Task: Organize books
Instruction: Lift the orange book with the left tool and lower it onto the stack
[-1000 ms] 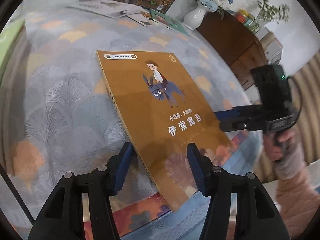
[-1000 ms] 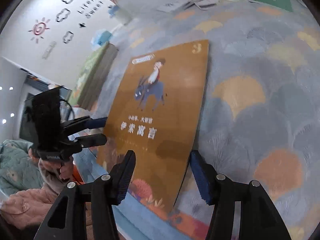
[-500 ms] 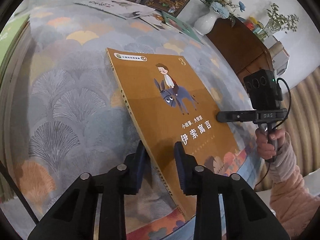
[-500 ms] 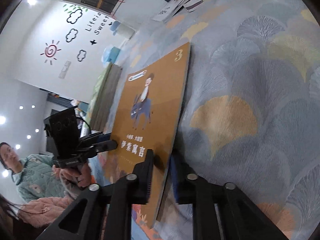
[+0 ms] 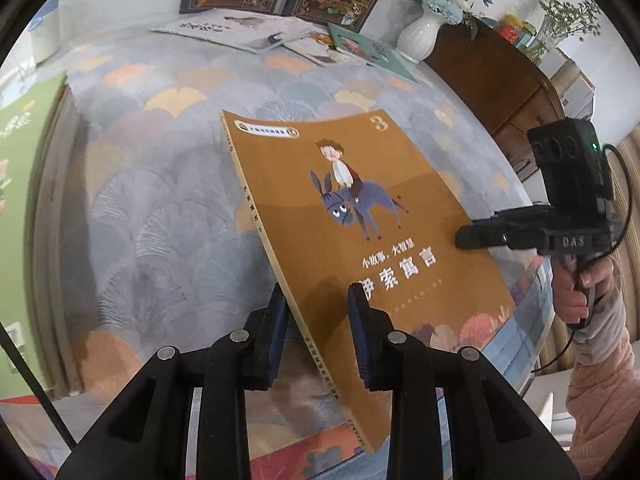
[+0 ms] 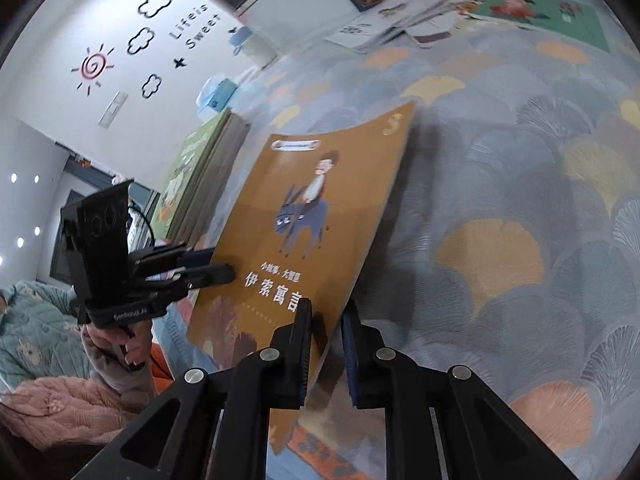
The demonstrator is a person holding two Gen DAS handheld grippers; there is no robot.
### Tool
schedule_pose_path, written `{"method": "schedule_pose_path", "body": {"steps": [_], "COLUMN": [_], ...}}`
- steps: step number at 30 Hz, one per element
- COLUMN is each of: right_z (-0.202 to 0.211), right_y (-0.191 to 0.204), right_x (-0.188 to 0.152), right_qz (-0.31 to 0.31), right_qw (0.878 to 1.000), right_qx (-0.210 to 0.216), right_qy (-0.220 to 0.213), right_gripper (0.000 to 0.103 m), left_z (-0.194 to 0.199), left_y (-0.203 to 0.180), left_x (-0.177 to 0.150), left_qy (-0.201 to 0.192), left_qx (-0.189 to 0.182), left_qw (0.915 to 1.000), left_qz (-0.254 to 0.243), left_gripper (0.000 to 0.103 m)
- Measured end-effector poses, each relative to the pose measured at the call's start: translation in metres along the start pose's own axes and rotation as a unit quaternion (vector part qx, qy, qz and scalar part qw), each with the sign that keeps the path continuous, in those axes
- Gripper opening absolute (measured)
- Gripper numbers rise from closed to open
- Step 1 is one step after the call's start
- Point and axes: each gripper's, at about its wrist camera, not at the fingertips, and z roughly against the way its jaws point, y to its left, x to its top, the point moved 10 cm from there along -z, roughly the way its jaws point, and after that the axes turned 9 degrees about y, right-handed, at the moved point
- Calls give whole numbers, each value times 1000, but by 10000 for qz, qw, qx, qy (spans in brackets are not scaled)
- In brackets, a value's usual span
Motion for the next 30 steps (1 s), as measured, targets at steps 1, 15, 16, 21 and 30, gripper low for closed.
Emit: {"method": "schedule_pose_path", "body": {"steps": [1, 15, 16, 21, 30], "right_z": [2, 28, 30, 39, 12], "right_y": [5, 58, 63, 97, 195], "right_x": [-1, 1, 3, 27, 108], "right_qz": [72, 622, 663, 1004, 1884], "right_qw": [10000, 9970, 9966, 9928, 9796], "right_qx": [-32, -227, -228, -297, -64], "right_qy": [-17, -409, -435, -575, -701], "right_gripper": [14, 14, 14, 15, 15], "left_z": [4, 52, 58, 95, 176], "left_y": [0, -6, -5, 10, 90], "left_x": [-1, 7, 8, 18, 27], "left_qy": [-34, -567, -625, -992, -1635], "left_qx": [21, 88, 91, 221, 1042], "left_qw": [10000, 9982, 9978, 9946, 9808], "left_qz": [-8, -182, -191, -188, 229], "left_gripper": [26, 26, 26, 29, 31]}}
